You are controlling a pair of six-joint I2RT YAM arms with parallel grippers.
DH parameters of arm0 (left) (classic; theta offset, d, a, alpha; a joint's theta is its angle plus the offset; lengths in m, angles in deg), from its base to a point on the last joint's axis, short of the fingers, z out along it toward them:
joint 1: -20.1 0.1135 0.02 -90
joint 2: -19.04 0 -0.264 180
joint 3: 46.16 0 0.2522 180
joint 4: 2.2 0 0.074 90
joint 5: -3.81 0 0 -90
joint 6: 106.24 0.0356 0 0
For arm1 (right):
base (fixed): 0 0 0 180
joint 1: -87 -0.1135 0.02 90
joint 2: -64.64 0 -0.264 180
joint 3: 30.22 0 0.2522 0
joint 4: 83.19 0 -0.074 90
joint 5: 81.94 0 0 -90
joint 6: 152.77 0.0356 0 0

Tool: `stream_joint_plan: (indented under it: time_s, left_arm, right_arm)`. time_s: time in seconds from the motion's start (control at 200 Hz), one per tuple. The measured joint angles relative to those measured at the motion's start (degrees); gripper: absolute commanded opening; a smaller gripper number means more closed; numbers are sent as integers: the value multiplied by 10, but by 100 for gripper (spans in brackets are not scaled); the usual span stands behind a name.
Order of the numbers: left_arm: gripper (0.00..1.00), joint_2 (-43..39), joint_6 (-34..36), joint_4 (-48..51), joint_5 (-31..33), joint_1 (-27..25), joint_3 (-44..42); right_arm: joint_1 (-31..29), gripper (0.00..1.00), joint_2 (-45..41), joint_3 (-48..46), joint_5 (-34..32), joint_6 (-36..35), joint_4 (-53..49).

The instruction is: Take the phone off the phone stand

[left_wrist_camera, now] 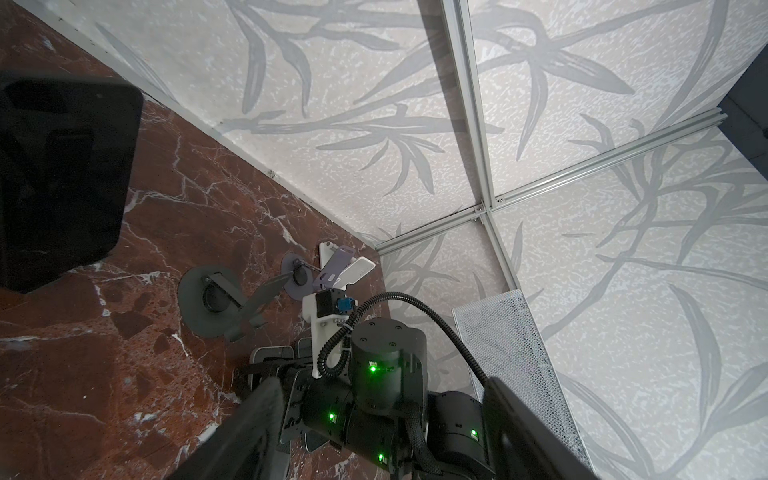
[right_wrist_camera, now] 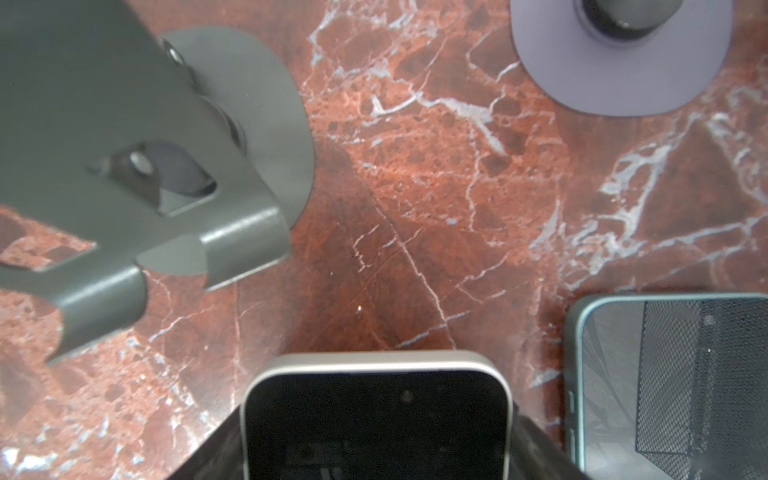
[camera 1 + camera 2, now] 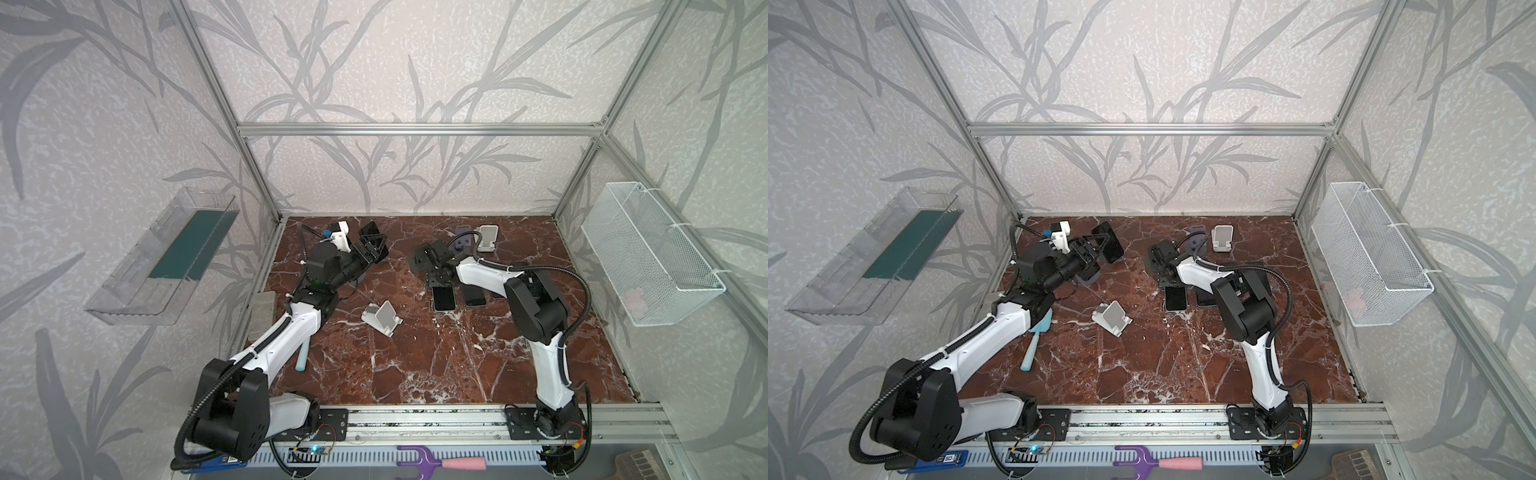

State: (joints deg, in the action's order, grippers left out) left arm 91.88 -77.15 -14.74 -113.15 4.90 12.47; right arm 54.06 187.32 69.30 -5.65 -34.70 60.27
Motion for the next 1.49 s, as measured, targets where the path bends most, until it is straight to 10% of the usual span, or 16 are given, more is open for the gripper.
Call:
stream_joint_plan:
  time_s: [1.06,1.495]
  left_arm:
    - [76,22,-47,-41,-15,0,0]
    - [76,23,-47,-42,-17,2,0]
  right_arm:
    - [-3,82,-13,-29,-19,-6,32]
    - [-3,99,-142,-60,63,-189,68]
